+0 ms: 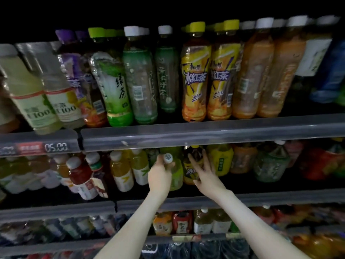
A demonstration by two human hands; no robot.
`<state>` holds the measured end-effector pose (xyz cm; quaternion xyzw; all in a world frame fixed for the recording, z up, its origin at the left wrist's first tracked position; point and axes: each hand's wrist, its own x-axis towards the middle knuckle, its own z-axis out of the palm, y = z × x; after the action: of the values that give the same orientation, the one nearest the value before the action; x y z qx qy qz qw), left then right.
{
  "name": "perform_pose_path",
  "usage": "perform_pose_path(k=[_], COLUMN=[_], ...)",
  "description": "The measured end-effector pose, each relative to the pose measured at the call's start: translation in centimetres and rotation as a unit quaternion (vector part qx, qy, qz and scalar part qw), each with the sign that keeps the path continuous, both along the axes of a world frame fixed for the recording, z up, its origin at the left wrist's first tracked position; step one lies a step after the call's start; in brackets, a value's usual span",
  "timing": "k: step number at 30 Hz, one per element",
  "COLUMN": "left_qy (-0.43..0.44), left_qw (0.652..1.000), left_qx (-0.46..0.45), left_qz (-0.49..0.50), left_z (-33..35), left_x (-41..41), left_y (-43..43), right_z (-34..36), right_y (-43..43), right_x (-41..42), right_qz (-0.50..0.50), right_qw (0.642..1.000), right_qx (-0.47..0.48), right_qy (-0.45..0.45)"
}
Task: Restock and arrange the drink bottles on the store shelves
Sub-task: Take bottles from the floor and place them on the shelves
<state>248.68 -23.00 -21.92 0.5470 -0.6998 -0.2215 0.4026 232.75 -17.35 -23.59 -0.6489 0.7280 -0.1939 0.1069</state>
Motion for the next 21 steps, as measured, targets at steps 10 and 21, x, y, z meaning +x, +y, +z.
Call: perform_pose_path(k=[10, 21], left_qy=[-0.178, -0.072], left_qw=[0.974, 0.990], left_qx=[0.119, 0.067], left_qz=[-0.074, -0.099], left_z=[-2.9, -3.7], left_x=[0.7, 2.4], left_y=[-3.1, -2.0], right_z=[-1.3, -1.6], right_y=[-1.7, -0.4], right_x=[0.0, 4.9], right_qz=[-0.001, -0.016], right_qw=[0.992, 0.984], right_qx=[0.012, -0.133], right_qy=[0.122, 0.121])
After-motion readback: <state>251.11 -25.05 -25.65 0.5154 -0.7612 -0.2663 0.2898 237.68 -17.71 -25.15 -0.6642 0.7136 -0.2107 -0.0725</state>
